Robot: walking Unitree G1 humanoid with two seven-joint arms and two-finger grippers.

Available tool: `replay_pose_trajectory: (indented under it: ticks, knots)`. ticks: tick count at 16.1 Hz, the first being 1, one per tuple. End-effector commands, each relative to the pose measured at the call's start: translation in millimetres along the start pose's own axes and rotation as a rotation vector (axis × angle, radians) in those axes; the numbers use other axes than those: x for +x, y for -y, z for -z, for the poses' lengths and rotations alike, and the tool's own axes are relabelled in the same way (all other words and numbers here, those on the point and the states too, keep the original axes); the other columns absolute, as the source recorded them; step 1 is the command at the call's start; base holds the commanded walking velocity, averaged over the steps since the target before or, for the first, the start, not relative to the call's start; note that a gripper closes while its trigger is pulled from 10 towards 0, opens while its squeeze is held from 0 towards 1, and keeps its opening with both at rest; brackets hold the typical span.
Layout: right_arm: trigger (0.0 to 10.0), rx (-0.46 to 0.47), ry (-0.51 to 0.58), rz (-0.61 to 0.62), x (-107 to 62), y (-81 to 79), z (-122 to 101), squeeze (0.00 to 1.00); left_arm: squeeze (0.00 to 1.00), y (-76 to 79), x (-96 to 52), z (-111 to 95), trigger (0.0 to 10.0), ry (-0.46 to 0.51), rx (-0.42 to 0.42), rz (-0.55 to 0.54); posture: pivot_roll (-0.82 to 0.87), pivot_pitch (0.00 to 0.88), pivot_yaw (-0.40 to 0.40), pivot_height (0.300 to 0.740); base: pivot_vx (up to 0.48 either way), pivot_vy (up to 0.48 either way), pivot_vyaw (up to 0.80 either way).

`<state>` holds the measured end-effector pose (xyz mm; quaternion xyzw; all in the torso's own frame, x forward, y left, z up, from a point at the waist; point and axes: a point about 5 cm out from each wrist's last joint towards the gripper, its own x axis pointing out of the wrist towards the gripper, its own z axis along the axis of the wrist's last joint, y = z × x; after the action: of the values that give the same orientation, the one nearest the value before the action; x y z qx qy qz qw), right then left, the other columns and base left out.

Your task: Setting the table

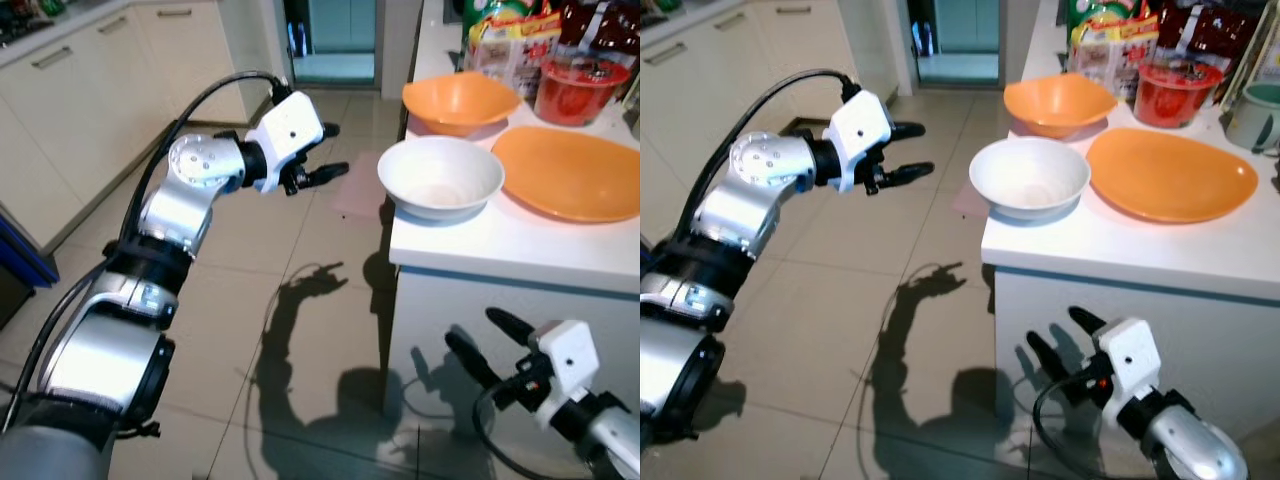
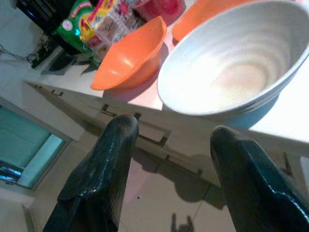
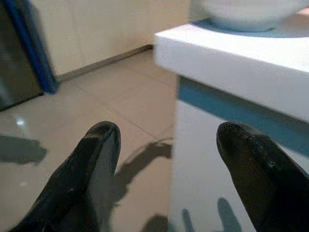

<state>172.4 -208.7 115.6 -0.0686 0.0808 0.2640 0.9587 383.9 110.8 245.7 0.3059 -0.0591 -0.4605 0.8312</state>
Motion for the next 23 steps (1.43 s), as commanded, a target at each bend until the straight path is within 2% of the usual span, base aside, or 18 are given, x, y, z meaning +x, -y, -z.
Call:
replay_pose_trajectory:
  ticks: [1,5,8,11,13,14,15,16,19,21,23]
  knots:
    - [10.0,0.013,0.014,-0.034,-3.9,-4.4,-9.3,0.00,0.00,-4.6,-2.0,4.6,10.0,-0.032,0.010,-0.007,-0.15,0.000,0.176,0.740,0.000,0.000,0.00]
    - [10.0,0.047,0.009,-0.068,-4.9,-13.2,-16.3,0.00,0.00,-7.4,3.7,12.2,10.0,-0.077,0.011,-0.002,-0.15,0.000,0.181,0.740,0.000,0.000,0.00]
    - [10.0,0.065,0.015,-0.081,-2.3,-14.9,-20.9,0.00,0.00,-8.2,9.4,5.1,10.0,-0.057,0.036,0.031,-0.15,0.000,0.180,0.740,0.000,0.000,0.00]
    - [10.0,0.080,0.018,-0.085,2.2,-15.2,-21.2,0.00,0.00,-5.8,16.3,-7.5,10.0,-0.021,0.111,0.095,-0.15,0.000,0.178,0.740,0.000,0.000,0.00]
    - [10.0,0.092,0.012,-0.084,5.4,-15.0,-19.3,0.00,0.00,7.1,23.9,-18.7,10.0,0.045,0.220,0.194,-0.14,0.000,0.178,0.740,0.000,0.000,0.00]
    - [10.0,0.093,0.008,-0.084,5.2,-15.0,-18.7,0.00,0.00,9.7,25.1,-20.2,10.0,0.057,0.244,0.206,-0.14,0.000,0.178,0.740,0.000,0.000,0.00]
    - [10.0,0.095,0.004,-0.082,5.0,-14.1,-17.9,0.00,0.00,19.0,27.7,-22.1,10.0,0.066,0.380,0.241,-0.14,0.000,0.181,0.740,0.000,0.000,0.00]
    - [10.0,0.094,0.003,-0.082,5.1,-14.1,-17.7,0.00,0.00,20.6,28.2,-22.2,10.0,0.067,0.406,0.244,-0.14,0.000,0.182,0.740,0.000,0.000,0.00]
    - [10.0,0.102,0.005,-0.082,7.5,-15.1,-16.8,0.00,0.00,27.8,30.3,-29.4,10.0,0.104,0.562,0.264,-0.13,0.000,0.188,0.740,0.000,0.000,0.00]
    - [10.0,0.106,-0.001,-0.088,8.9,-16.8,-14.1,0.00,0.00,33.4,31.2,-35.5,10.0,0.128,0.696,0.294,-0.12,0.000,0.190,0.740,0.000,0.000,0.00]
    - [10.0,0.107,0.001,-0.090,10.0,-16.8,-14.0,0.00,0.00,40.3,33.4,-35.4,10.0,0.134,0.756,0.331,-0.12,0.000,0.192,0.740,0.000,0.000,0.00]
